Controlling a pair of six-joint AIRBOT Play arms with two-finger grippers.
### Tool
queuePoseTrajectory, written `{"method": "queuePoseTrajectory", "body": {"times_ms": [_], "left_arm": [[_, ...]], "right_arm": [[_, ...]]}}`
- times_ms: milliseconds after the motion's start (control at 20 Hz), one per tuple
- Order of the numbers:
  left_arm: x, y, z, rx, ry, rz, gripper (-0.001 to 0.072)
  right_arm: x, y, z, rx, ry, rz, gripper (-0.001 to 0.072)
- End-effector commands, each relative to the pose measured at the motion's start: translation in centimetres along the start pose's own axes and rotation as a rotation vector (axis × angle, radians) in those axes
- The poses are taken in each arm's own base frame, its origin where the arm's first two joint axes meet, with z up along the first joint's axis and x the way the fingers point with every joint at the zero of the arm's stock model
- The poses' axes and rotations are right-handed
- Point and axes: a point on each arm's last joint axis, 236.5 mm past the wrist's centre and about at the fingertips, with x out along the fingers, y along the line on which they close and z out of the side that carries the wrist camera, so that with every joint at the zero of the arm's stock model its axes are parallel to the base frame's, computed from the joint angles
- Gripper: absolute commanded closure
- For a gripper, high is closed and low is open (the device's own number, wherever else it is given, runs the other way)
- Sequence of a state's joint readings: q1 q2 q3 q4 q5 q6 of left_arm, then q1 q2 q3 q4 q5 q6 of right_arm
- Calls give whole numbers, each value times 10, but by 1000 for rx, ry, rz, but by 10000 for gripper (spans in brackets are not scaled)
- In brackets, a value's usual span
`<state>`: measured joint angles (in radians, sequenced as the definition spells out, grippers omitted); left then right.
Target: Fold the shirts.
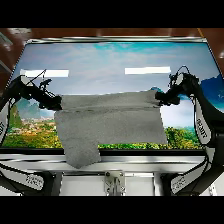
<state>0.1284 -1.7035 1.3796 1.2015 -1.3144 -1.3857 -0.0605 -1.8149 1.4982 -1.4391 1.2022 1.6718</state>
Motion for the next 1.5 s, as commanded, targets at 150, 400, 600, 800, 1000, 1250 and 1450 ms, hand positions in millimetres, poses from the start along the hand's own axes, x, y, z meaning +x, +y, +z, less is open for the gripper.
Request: {"method": "queuePoseTrajectory", "body": {"times_ms": [150,400,600,800,1000,1250,1450], "left_arm": [[-19,9,-30,-103,102,-13,253],[-80,21,-91,-184,83,-48,252],[-33,12,-188,-287,40,-87,251],[17,-20,-232,-372,24,-240,248],[34,-19,-240,-400,29,-249,249],[39,-7,-227,-408,-29,-218,249],[49,-9,-231,-393,23,-243,253]], "right_arm": [[-32,-20,-16,-127,38,-93,197],[-135,-97,-39,-86,-16,-248,197],[-167,-109,-50,26,-79,-82,196],[-169,-105,-53,57,-82,-2,196],[-170,-101,-53,51,-82,14,197],[-167,-104,-49,49,-92,5,197],[-147,-104,-63,59,-28,14,196]]}}
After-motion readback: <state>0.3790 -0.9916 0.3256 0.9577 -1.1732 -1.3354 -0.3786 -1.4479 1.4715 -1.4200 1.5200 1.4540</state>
